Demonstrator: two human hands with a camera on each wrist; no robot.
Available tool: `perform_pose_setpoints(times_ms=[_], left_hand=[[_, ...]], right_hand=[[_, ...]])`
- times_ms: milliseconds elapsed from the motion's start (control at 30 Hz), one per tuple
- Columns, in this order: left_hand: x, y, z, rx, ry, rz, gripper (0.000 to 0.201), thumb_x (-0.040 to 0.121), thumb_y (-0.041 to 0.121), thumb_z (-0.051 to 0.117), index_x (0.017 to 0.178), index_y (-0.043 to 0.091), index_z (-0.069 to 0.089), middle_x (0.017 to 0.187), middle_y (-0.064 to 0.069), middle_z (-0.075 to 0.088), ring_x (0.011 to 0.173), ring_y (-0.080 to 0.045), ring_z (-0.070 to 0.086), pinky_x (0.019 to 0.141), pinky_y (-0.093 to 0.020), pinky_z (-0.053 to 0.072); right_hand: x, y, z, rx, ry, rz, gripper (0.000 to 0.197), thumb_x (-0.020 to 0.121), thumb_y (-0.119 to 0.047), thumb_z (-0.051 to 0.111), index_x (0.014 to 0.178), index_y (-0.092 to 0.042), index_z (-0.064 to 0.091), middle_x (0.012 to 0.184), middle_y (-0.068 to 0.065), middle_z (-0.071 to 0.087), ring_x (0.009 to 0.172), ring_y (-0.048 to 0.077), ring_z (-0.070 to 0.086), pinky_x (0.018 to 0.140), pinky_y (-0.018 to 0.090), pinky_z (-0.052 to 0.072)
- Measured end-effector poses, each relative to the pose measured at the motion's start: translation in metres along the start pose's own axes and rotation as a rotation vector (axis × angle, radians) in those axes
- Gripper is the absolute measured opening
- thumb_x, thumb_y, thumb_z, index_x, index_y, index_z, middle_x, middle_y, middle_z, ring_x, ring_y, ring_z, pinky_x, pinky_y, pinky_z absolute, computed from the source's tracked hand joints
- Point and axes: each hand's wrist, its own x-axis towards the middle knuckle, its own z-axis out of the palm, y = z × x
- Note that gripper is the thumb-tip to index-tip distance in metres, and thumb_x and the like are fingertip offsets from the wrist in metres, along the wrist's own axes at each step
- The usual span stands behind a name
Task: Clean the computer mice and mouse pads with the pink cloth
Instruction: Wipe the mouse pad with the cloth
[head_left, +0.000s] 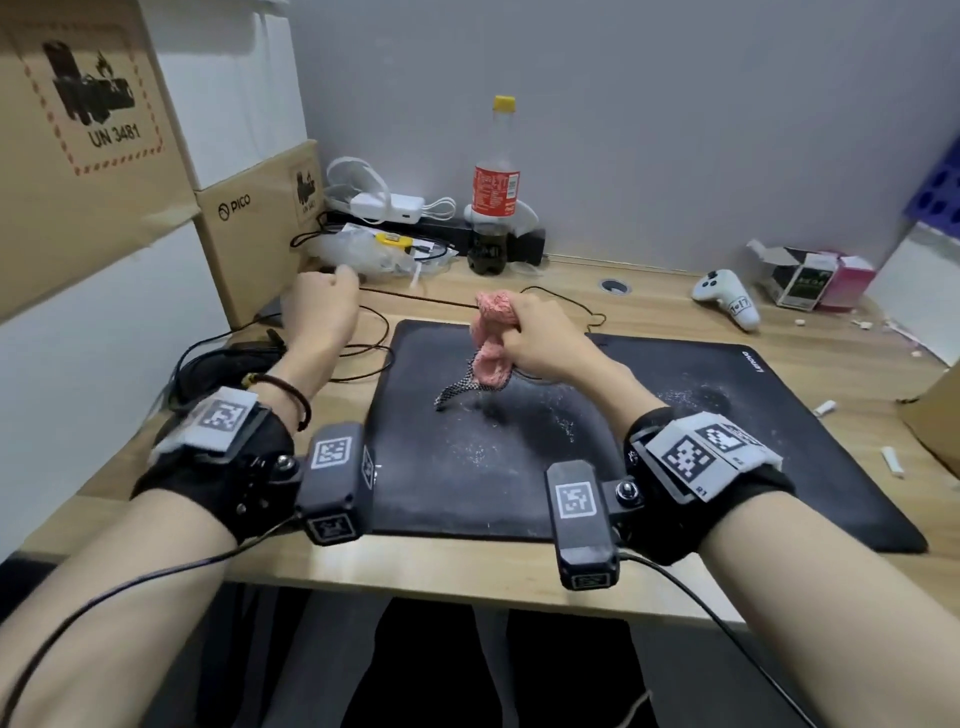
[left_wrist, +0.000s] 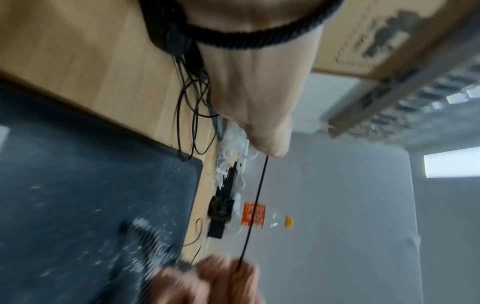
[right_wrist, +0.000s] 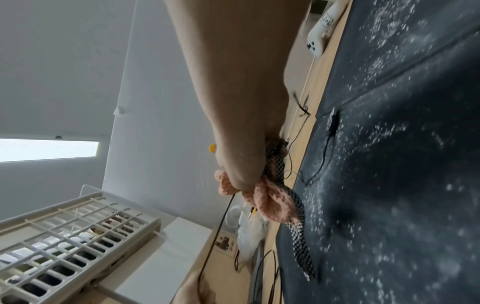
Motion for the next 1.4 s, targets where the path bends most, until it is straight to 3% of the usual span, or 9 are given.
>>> perform_pose_setpoints(times_ms=[167, 267, 433, 567, 700, 867, 967, 1100, 1400], left_hand=[[0.016, -0.019, -0.020, -0.003, 0.125, -0.148, 0.039, 0.099, 0.029, 0.034, 0.065, 0.011, 0.045, 0.069, -0.006, 0.046, 0.083, -0.019, 0.043, 0.068, -0.026, 0.028], [0.016, -0.023, -0.016, 0.022, -0.049, -0.149, 0.038, 0.098, 0.031, 0.035, 0.071, 0.010, 0.054, 0.085, -0.009, 0.059, 0.087, -0.026, 0.052, 0.072, -0.030, 0.034], [-0.003, 0.023, 0.009, 0.497, -0.211, 0.182, 0.039, 0.097, 0.025, 0.029, 0.112, 0.013, 0.062, 0.130, -0.019, 0.054, 0.120, -0.037, 0.044, 0.097, -0.042, 0.029], [-0.029, 0.050, 0.034, 0.311, -0.344, 0.447, 0.040, 0.101, 0.034, 0.030, 0.125, 0.014, 0.055, 0.134, -0.014, 0.054, 0.123, -0.030, 0.048, 0.102, -0.040, 0.033], [-0.047, 0.052, 0.049, -0.311, -0.641, 0.198, 0.051, 0.087, 0.055, 0.040, 0.104, 0.017, 0.068, 0.110, -0.007, 0.069, 0.100, -0.021, 0.062, 0.098, -0.042, 0.044], [-0.062, 0.047, 0.046, -0.488, -0.508, 0.396, 0.044, 0.103, 0.031, 0.037, 0.083, 0.004, 0.066, 0.089, -0.014, 0.068, 0.082, -0.008, 0.062, 0.080, -0.018, 0.048], [-0.066, 0.045, 0.044, -0.591, -0.437, 0.458, 0.057, 0.103, 0.028, 0.034, 0.052, 0.006, 0.045, 0.056, -0.018, 0.050, 0.060, -0.022, 0.052, 0.065, -0.031, 0.042], [-0.056, 0.042, 0.036, -0.761, -0.405, 0.355, 0.063, 0.104, 0.031, 0.032, 0.041, 0.024, 0.031, 0.040, 0.006, 0.025, 0.037, -0.011, 0.029, 0.046, -0.028, 0.026], [-0.043, 0.025, 0.034, -0.053, -0.483, 0.322, 0.025, 0.090, 0.027, 0.062, 0.079, 0.020, 0.040, 0.069, 0.004, 0.045, 0.052, -0.008, 0.039, 0.046, -0.027, 0.034]], right_hand=[[-0.012, 0.042, -0.025, -0.077, 0.109, 0.123, 0.016, 0.079, -0.008, 0.065, 0.087, -0.022, 0.068, 0.089, -0.007, 0.068, 0.084, 0.013, 0.059, 0.063, 0.016, 0.036], [-0.016, 0.055, -0.028, -0.068, 0.091, 0.161, 0.015, 0.079, -0.012, 0.070, 0.088, -0.024, 0.068, 0.093, -0.003, 0.069, 0.090, 0.016, 0.063, 0.074, 0.024, 0.045], [-0.012, 0.035, -0.014, -0.054, -0.020, 0.064, 0.018, 0.081, -0.005, 0.066, 0.086, -0.022, 0.067, 0.085, -0.008, 0.066, 0.080, 0.009, 0.059, 0.060, 0.011, 0.039], [-0.002, 0.014, -0.003, -0.071, -0.059, -0.004, 0.020, 0.077, -0.007, 0.063, 0.084, -0.026, 0.066, 0.090, -0.002, 0.072, 0.086, 0.018, 0.064, 0.077, 0.029, 0.051], [0.003, 0.000, 0.003, -0.068, -0.067, -0.068, 0.020, 0.075, -0.005, 0.053, 0.079, -0.024, 0.058, 0.089, 0.005, 0.071, 0.086, 0.029, 0.064, 0.077, 0.041, 0.053], [0.008, 0.000, 0.006, -0.003, -0.056, 0.012, 0.024, 0.084, -0.005, 0.052, 0.102, -0.019, 0.058, 0.095, 0.007, 0.067, 0.089, 0.026, 0.063, 0.080, 0.027, 0.050], [0.007, 0.000, 0.008, 0.088, -0.037, 0.005, 0.030, 0.082, 0.004, 0.049, 0.073, -0.024, 0.053, 0.075, -0.005, 0.063, 0.073, 0.012, 0.061, 0.070, 0.023, 0.047], [0.007, 0.002, 0.012, 0.048, -0.071, 0.054, 0.024, 0.083, 0.002, 0.044, 0.093, -0.017, 0.056, 0.095, 0.008, 0.063, 0.089, 0.024, 0.054, 0.071, 0.028, 0.039], [0.011, 0.006, 0.004, 0.145, 0.037, 0.021, 0.021, 0.088, -0.006, 0.051, 0.095, -0.025, 0.057, 0.095, -0.003, 0.064, 0.088, 0.016, 0.055, 0.063, 0.023, 0.035]])
